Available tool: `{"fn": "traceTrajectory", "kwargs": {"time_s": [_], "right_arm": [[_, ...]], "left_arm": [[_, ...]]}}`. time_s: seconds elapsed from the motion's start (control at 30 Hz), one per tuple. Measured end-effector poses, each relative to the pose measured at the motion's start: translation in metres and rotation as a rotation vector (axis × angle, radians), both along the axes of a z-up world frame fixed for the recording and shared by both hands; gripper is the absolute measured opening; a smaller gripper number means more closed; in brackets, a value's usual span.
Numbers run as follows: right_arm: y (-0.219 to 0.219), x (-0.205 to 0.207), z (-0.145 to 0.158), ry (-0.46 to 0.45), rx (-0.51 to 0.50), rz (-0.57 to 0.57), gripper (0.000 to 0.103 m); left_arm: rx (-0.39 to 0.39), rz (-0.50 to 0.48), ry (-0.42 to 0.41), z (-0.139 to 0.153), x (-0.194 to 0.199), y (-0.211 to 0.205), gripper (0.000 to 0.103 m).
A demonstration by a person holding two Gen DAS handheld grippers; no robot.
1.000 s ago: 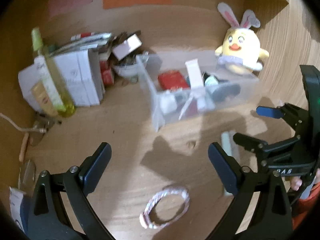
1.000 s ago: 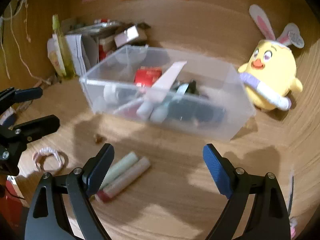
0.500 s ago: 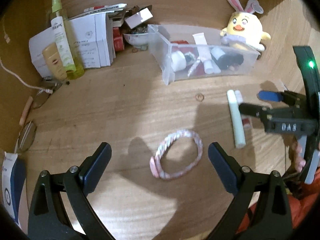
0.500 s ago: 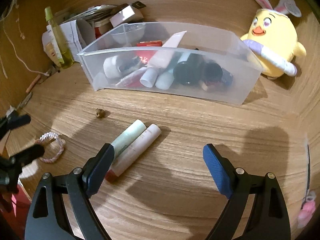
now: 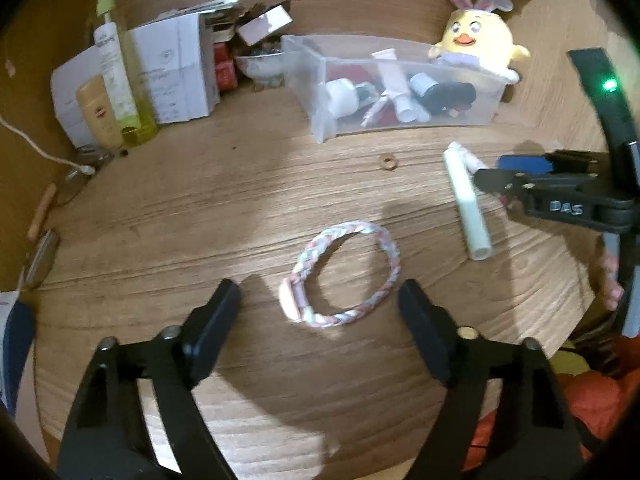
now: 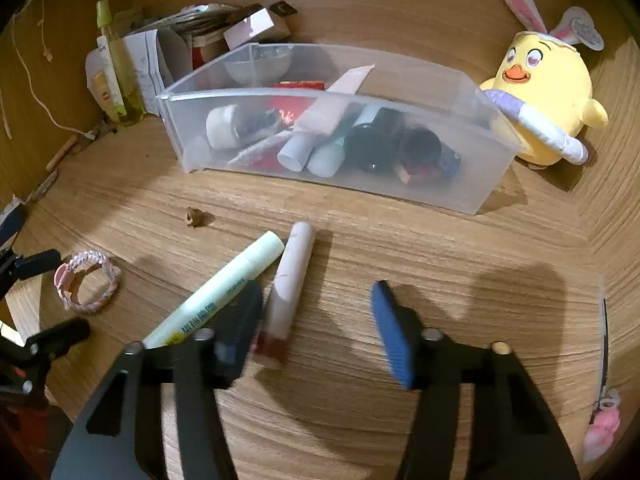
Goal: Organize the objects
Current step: 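Grasp the braided bracelet with the left tool while the right tool grasps the pink lip-gloss tube, then carry the bracelet and lip-gloss tube into the clear box and open both tools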
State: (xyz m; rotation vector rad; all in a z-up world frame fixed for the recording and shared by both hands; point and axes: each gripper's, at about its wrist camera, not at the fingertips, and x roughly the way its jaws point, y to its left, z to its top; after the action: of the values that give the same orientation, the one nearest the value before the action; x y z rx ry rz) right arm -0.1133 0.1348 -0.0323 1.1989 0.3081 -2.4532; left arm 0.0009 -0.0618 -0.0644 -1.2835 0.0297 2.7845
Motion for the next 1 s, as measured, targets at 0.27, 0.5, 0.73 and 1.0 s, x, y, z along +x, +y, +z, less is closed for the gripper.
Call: {"fn": "traceTrajectory", "kwargs": {"time_s": [0.27,0.5,0.73,1.0], "right_arm": [[0.001,-0.004,-0.003,0.007,-0.007,0.005,0.014],[0.005,0.001,0.003,0.037,-0.007,0.000,0.014],[0.015,0.000,0.026,0.085,-0.045,-0.013,0.014],[0.027,-0.002,0.052,0.145,-0.086,-0.027,0.014]], "left_arm": [[0.027,-0.029,-0.001,0.005,-0.004,-0.005,0.009],[0.043,0.009,0.008,0.011,-0.014,-0.011,0.007],[0.056,0.003,0.078,0.034,-0.027,-0.006,0.007],[0.064,-0.013,0.154,0.061,-0.042,0.007,0.007]]}}
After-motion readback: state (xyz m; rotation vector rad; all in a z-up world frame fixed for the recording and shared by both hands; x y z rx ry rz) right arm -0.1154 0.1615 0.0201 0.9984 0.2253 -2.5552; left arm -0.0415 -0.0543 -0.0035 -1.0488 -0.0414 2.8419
